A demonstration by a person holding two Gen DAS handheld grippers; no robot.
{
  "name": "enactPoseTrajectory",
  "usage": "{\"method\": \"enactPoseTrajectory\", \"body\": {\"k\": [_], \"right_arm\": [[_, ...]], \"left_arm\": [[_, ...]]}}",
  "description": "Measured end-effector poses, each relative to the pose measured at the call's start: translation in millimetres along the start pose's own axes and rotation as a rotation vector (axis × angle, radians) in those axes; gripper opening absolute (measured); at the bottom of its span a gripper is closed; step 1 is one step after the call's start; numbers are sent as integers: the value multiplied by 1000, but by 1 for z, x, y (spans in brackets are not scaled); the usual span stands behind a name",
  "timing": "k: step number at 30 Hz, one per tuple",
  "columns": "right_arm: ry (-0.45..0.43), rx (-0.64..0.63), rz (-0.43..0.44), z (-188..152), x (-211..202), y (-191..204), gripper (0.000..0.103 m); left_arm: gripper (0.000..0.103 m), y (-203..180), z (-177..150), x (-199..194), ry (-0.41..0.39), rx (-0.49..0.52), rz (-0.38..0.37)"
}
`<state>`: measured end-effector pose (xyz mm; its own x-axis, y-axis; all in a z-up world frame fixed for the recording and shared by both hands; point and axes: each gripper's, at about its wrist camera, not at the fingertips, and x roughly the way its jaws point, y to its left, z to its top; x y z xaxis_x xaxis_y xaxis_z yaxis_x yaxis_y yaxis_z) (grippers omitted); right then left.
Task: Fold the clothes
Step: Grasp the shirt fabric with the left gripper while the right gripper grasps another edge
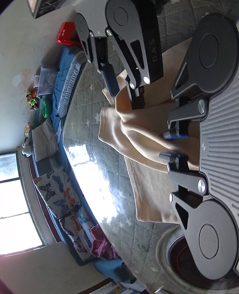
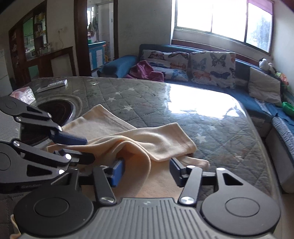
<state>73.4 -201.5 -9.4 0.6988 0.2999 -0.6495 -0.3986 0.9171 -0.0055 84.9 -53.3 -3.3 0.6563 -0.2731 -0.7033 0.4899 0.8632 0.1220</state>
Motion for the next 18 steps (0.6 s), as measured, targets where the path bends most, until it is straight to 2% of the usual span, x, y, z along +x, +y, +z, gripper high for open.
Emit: {"method": "enactPoseTrajectory", "body": {"k": [1,2,4,7,11,18], "right_arm": [[5,-2,11,1,3,1,39],[5,-4,18,1,5,1,35],[3,-4,31,1,6,2,17],[-26,16,16,2,2,4,8],[-82,12,-35,2,-13,7,5],[-179,58,-163,-10,-58,-4,4]], "left_arm": [[7,4,-2,-2,-4,-11,1],[6,8,-4,-4,-10,-21,6],[5,17,-4,-13,-25,-51,15],[4,28,-5,-28,-57,-104,39],[3,46,-13,-48,-88,-189,85],[3,80,-55,-97,-122,-331,173]]}}
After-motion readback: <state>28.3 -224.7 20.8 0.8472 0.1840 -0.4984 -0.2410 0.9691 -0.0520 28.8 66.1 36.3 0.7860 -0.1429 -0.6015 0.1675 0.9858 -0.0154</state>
